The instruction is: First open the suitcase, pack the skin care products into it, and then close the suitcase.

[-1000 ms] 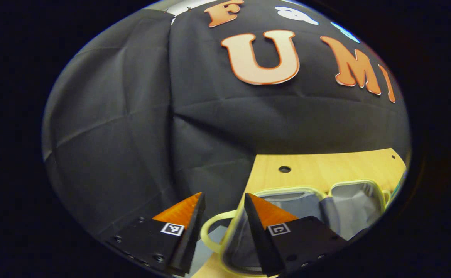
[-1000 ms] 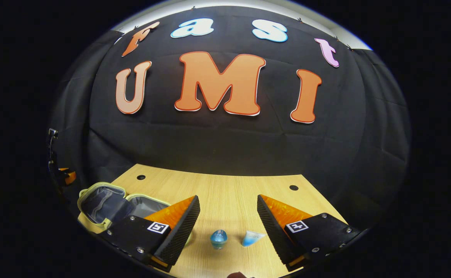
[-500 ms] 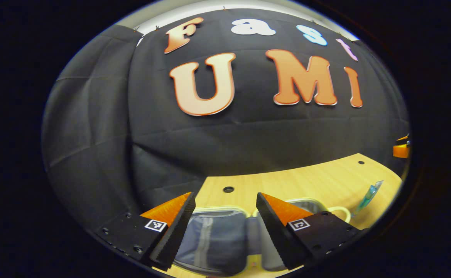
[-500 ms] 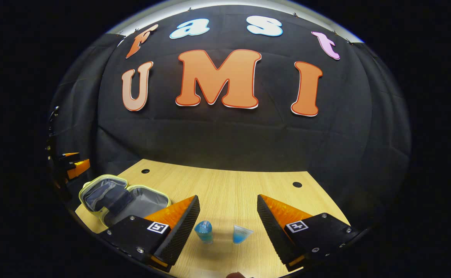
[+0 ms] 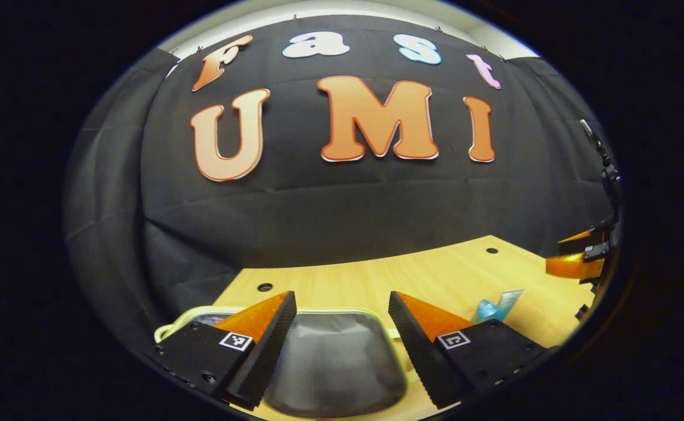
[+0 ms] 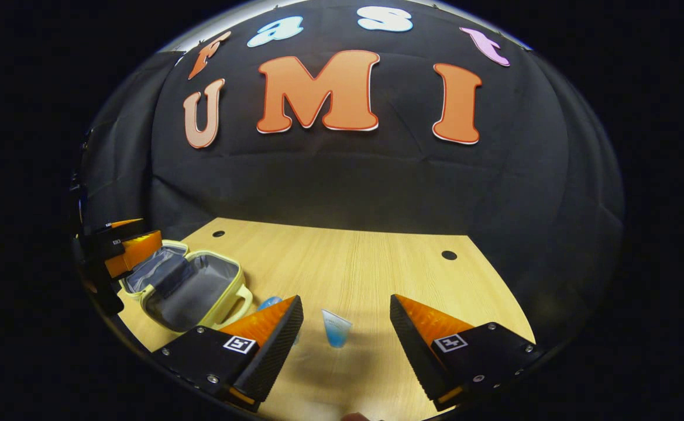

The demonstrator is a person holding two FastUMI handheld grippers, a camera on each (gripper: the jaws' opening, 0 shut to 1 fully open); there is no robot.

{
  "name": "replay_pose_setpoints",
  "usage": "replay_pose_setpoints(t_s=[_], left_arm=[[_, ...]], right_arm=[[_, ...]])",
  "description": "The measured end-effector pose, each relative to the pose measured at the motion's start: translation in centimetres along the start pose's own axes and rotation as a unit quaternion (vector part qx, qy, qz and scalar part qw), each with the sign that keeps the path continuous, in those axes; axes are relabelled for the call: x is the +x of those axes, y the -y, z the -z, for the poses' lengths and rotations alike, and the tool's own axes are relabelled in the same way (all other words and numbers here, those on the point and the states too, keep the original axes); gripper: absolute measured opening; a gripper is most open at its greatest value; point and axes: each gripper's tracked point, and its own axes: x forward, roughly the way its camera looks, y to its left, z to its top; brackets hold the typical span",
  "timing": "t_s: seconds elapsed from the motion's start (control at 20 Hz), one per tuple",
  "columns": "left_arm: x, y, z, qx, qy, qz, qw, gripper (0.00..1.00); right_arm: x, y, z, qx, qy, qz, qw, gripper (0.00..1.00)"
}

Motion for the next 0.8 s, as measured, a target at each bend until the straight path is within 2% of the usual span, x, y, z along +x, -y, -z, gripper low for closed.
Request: replay_pose_setpoints(t_s=[0.4, 0.8], left_arm=[[0.9, 11.6, 5.5, 0.003, -0.027, 0.053, 0.998, 0.98], [3.9, 17.5, 10.2, 0.002, -0.061, 0.081, 0.995, 0.99]], right_arm=[[0.6, 2.0, 2.9, -0.017, -0.026, -0.034, 0.999, 0.95], [1.0, 3.7, 4.4, -0.032, -0.023, -0.041, 0.998, 0.95]])
